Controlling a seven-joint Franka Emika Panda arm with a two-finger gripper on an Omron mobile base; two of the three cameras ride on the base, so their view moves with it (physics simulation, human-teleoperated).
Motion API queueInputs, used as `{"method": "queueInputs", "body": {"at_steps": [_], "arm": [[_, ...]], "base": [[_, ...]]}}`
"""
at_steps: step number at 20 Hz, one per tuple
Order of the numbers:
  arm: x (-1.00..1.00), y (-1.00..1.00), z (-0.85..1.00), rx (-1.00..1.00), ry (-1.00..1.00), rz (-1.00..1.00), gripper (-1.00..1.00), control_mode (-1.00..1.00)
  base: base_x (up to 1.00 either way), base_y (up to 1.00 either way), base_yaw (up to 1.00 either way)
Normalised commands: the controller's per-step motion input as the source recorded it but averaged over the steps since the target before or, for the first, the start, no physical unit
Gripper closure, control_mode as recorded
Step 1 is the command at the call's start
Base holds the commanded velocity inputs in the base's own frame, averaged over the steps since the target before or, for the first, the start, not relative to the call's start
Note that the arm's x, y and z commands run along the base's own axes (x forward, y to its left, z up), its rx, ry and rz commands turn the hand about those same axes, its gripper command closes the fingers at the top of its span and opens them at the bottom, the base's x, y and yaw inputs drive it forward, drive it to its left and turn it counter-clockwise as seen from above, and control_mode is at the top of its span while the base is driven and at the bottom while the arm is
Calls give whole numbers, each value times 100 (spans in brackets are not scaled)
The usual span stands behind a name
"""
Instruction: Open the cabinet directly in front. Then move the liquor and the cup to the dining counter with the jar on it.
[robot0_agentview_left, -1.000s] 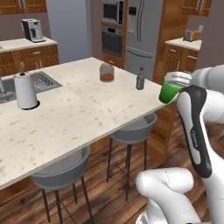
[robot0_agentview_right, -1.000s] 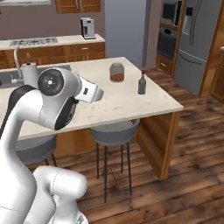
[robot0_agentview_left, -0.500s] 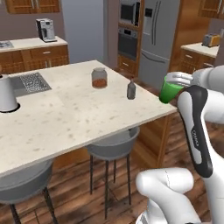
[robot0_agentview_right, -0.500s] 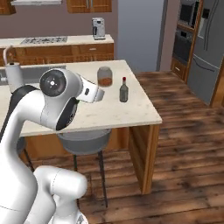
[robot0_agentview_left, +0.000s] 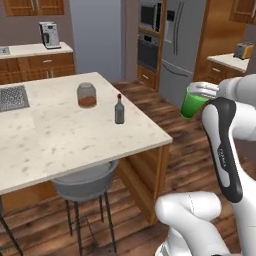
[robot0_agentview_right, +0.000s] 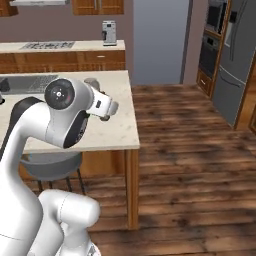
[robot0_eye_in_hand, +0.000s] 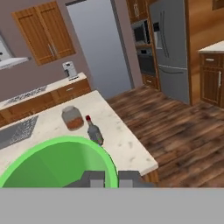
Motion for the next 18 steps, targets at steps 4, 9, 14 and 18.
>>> {"method": "queueInputs", "body": {"at_steps": [4,9,14,18], "arm": [[0,0,0,0,0,0,100,100],[0,0,0,0,0,0,100,100],[0,0,0,0,0,0,100,100],[0,0,0,0,0,0,100,100]], "base": [[34,-100,17],[33,-100,16],[48,-100,13],[92,-100,6]]}}
